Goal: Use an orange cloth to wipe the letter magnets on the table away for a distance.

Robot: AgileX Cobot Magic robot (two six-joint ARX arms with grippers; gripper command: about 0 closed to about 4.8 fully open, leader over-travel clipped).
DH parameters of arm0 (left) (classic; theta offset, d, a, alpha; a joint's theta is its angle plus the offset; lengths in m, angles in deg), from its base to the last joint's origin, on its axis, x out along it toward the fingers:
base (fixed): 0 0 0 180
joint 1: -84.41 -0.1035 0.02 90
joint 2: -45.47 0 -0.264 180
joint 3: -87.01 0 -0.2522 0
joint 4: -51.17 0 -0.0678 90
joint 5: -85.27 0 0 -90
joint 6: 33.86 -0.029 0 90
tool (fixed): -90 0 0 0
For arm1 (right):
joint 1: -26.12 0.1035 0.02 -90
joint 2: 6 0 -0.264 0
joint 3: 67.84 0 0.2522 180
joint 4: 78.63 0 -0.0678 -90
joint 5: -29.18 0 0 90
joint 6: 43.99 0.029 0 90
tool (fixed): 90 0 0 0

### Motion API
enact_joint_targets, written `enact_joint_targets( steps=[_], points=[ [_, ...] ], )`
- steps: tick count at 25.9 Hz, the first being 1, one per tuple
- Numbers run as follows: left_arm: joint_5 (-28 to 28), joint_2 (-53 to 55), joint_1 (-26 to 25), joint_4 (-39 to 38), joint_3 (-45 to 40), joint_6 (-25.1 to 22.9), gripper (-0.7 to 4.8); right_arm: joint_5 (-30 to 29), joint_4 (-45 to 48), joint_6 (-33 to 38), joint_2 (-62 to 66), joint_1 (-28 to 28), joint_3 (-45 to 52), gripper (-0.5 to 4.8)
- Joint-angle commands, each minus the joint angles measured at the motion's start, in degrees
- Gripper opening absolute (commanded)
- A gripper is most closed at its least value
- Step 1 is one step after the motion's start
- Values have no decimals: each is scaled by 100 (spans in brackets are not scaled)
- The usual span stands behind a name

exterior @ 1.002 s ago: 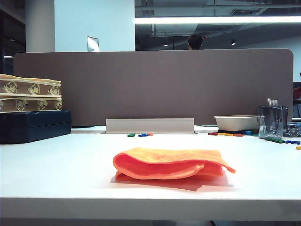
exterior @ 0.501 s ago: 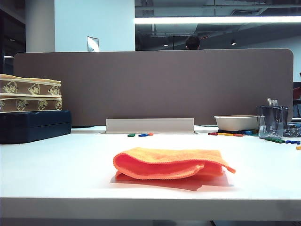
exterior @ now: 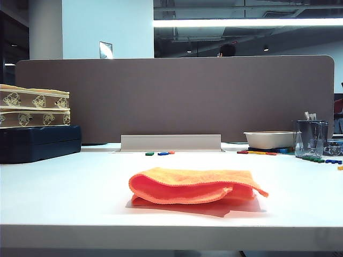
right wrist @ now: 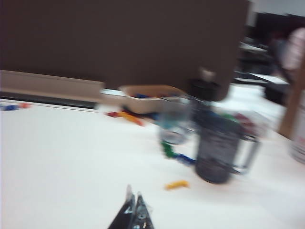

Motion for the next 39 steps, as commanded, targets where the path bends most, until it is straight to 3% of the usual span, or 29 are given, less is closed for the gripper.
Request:
enact_joint_targets(
  steps=[1, 8, 24, 33, 36, 39],
  points=[
    [4, 2, -7, 50, 22, 13, -6, -485, -284, 17, -181, 2, -9, -1],
    [7, 2, -7, 50, 22, 13, -6, -599, -634, 17, -479, 0, -7, -1],
    [4, 2, -7, 48, 22, 13, -6, -238, -1211, 24, -979, -186, 46, -1],
    [4, 2, -7, 50, 22, 13, -6, -400, -1220, 837, -979, -535, 46, -1],
    [4, 2, -7, 48, 22, 13, -6, -616, -1209, 1399, -979, -660, 46, -1],
    [4, 2, -7, 48, 22, 13, -6, -667, -1128, 1460, -979, -675, 46, -1]
  ],
)
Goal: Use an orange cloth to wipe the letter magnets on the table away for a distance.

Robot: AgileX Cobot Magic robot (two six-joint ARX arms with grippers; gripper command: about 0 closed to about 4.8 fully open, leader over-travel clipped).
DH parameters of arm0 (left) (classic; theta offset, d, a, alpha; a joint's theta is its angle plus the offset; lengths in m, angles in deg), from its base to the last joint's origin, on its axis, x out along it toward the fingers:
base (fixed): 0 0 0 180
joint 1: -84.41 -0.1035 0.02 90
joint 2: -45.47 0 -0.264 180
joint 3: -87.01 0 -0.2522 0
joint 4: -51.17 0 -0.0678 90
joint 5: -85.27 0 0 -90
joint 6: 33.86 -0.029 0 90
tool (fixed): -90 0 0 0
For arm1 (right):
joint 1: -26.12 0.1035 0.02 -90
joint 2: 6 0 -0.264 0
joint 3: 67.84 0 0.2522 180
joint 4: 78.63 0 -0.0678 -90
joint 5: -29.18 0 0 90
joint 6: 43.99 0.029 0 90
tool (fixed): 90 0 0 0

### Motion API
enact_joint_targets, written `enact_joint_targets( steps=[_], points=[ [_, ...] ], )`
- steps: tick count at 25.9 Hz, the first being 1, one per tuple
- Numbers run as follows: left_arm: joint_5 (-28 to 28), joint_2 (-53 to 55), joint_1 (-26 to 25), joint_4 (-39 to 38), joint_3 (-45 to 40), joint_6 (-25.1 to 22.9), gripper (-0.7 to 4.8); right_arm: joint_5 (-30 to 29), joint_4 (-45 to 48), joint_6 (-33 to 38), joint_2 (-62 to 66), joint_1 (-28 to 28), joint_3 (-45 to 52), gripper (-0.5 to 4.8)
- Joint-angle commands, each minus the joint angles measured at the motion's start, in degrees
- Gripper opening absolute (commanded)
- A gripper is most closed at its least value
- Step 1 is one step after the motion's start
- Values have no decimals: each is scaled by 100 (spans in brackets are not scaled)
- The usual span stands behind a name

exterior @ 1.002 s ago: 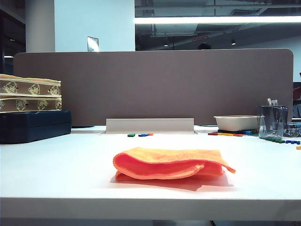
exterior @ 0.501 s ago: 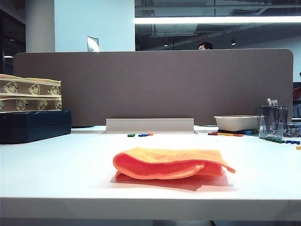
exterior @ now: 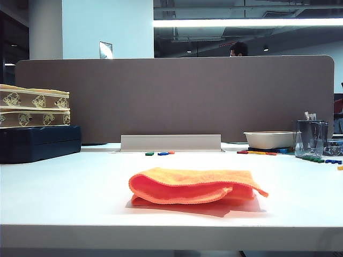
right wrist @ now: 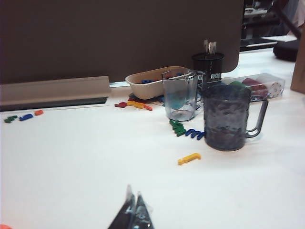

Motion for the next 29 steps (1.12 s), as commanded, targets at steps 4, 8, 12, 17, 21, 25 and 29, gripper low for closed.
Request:
enact_joint_targets(
  steps=[4, 8, 12, 17, 21, 25, 29],
  points=[
    [4, 2, -7, 57, 22, 13, -6, -59, 514, 118, -15, -24, 39, -1],
    [7, 2, -7, 57, 22, 13, -6, -101, 855, 118, -15, -190, 39, -1],
    [7, 2, -7, 55, 22, 13, -6, -114, 911, 116, -15, -199, 39, -1],
    [4, 2, -7, 57, 22, 13, -6, -173, 905, 116, -15, -192, 39, -1],
    [4, 2, -7, 55, 22, 13, -6, -168, 905, 116, -15, -192, 39, -1],
    [4, 2, -7, 57, 22, 13, -6, -168, 905, 116, -15, -192, 39, -1],
    [4, 2, -7, 55, 22, 13, -6, -168, 905, 116, -15, -192, 39, -1]
  ],
)
